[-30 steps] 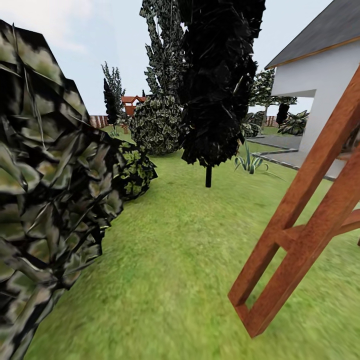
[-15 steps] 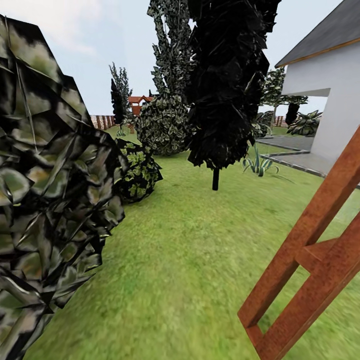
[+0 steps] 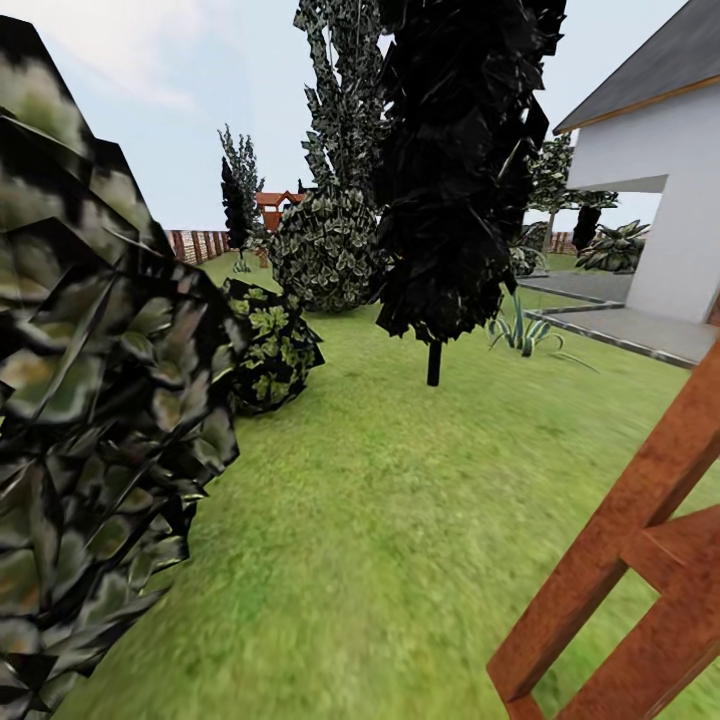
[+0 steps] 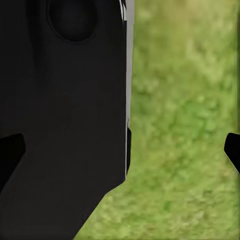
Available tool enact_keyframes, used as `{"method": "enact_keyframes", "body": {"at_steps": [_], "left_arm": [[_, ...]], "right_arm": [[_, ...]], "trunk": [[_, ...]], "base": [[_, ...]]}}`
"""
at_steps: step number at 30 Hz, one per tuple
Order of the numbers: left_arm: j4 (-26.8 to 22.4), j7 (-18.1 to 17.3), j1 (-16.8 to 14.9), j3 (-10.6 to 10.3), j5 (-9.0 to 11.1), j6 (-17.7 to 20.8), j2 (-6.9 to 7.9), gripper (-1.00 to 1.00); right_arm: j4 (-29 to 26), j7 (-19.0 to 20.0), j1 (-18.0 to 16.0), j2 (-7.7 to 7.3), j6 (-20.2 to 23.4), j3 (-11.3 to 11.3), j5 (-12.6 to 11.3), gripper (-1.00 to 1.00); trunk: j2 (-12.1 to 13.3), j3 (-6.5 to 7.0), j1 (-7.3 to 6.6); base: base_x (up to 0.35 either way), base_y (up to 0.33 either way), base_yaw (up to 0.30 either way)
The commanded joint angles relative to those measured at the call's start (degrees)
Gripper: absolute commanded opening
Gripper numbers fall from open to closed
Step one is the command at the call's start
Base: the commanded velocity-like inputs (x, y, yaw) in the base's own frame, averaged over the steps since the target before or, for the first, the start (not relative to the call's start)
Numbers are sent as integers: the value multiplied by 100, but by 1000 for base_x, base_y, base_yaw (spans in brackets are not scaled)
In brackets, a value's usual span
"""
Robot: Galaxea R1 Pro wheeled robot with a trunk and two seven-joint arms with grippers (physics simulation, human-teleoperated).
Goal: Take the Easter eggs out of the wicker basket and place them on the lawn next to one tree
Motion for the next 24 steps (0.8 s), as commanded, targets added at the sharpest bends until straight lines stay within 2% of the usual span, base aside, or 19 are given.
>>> {"method": "enact_keyframes", "body": {"at_steps": [1, 24], "left_arm": [[2, -21, -1, 7, 7, 3, 2, 100], [4, -21, -1, 7, 7, 3, 1, 100]], "right_arm": [[1, -8, -1, 0, -2, 4, 1, 100], [1, -8, -1, 0, -2, -1, 0, 100]], "trunk": [[-1, -3, 4], [-1, -3, 4]], "base": [[317, 0, 0], [317, 0, 0]]}}
